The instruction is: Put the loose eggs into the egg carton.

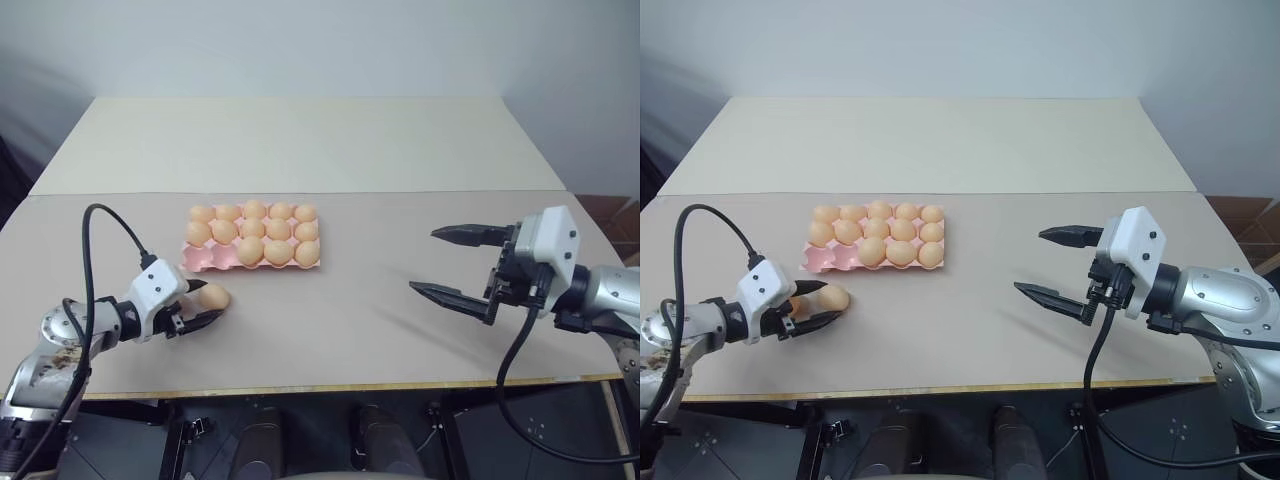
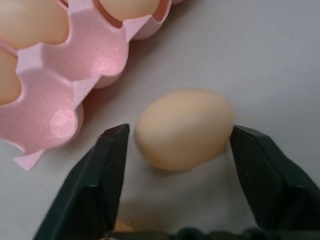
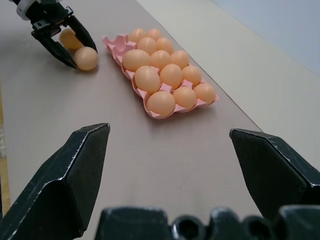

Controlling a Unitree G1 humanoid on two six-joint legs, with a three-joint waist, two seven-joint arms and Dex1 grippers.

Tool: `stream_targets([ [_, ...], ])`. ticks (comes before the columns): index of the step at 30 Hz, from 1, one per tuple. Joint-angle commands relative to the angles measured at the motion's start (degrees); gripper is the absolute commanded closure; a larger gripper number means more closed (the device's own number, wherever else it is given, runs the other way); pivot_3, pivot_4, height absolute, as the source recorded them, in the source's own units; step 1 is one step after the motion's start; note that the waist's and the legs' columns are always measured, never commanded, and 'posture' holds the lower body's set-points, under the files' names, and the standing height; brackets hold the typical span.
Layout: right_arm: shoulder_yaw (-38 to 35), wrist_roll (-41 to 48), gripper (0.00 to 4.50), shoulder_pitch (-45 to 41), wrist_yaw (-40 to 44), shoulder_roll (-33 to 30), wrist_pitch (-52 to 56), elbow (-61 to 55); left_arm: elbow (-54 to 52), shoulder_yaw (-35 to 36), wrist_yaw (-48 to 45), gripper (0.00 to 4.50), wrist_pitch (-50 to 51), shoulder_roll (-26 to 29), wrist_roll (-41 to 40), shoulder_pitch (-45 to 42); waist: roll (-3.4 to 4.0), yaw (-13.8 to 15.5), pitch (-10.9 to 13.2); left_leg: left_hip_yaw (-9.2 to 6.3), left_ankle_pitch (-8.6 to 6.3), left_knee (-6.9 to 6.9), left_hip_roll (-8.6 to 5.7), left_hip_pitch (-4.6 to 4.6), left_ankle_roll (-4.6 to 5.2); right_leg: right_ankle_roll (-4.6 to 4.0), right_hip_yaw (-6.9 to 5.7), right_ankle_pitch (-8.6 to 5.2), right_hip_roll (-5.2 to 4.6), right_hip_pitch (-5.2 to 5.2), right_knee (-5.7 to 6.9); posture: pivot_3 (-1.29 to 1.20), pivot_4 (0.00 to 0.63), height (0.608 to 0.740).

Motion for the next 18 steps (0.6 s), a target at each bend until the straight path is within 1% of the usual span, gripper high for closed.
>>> stream_targets([
  [1, -2.26, 1.07, 0.00, -0.59, -0.27, -0.72, -0.30, -1.40, -0.13, 0.83, 0.33, 2.34, -1.54, -0.35, -0.27, -0.82, 0.00, -0.01, 0.00, 0.00, 0.00, 0.00, 0.00, 0.00, 0.00, 0.01, 0.00, 0.01, 0.00, 0.00, 0.00, 0.00, 0.150, 0.740],
  [3, -2.28, 1.06, 0.00, -0.67, -0.26, -0.74, -0.33, -1.35, -0.80, 2.24, -1.01, 2.59, -1.37, -0.18, -2.21, -0.60, 0.00, -0.03, 0.00, 0.00, 0.00, 0.00, 0.00, -0.01, 0.00, 0.03, 0.00, 0.02, 0.00, 0.00, 0.00, 0.00, 0.150, 0.740],
  [7, -2.57, 1.24, 0.00, -0.50, -0.24, -0.77, -0.30, -1.56, -3.73, 7.93, -5.03, 2.59, 0.25, 0.71, -9.46, 0.52, 0.00, -0.06, 0.00, 0.00, 0.00, 0.00, 0.01, -0.04, 0.00, 0.08, -0.01, 0.05, 0.00, -0.03, -0.01, 0.00, 0.150, 0.740],
  [10, -2.52, 1.22, 0.00, -0.43, -0.25, -0.70, -0.34, -1.63, -4.17, 10.32, -5.18, 2.59, 1.12, 0.57, -12.01, -0.14, 0.00, -0.01, 0.00, 0.00, 0.00, 0.00, 0.01, -0.03, 0.00, 0.07, -0.01, 0.04, 0.00, -0.03, 0.00, 0.00, 0.150, 0.740],
  [12, -2.27, 1.13, 0.00, -0.63, -0.33, -0.61, -0.39, -1.60, -3.40, 10.21, -3.72, 2.59, 1.34, 0.16, -11.81, -1.93, 0.00, 0.09, 0.00, 0.00, 0.00, 0.00, 0.00, -0.01, 0.00, 0.03, -0.01, 0.02, 0.00, -0.01, 0.00, 0.00, 0.150, 0.740],
  [16, -1.76, 1.01, 0.00, -1.30, -0.49, -0.50, -0.50, -1.56, 1.56, 4.71, 3.20, 2.59, 1.11, -1.76, -5.03, -9.17, 0.00, 0.45, 0.00, -0.04, 0.00, 0.09, -0.04, -0.01, 0.00, 0.09, -0.04, 0.05, 0.00, 0.07, 0.02, 0.00, 0.150, 0.740],
  [18, -1.69, 1.02, 0.00, -1.57, -0.62, -0.49, -0.42, -1.61, 4.89, 1.83, 6.82, 2.59, -0.24, -3.63, -1.03, -12.60, -0.01, 0.34, 0.00, -0.02, 0.00, 0.10, -0.06, 0.01, 0.00, 0.17, 0.00, 0.10, 0.00, 0.10, 0.01, 0.00, 0.150, 0.740],
])
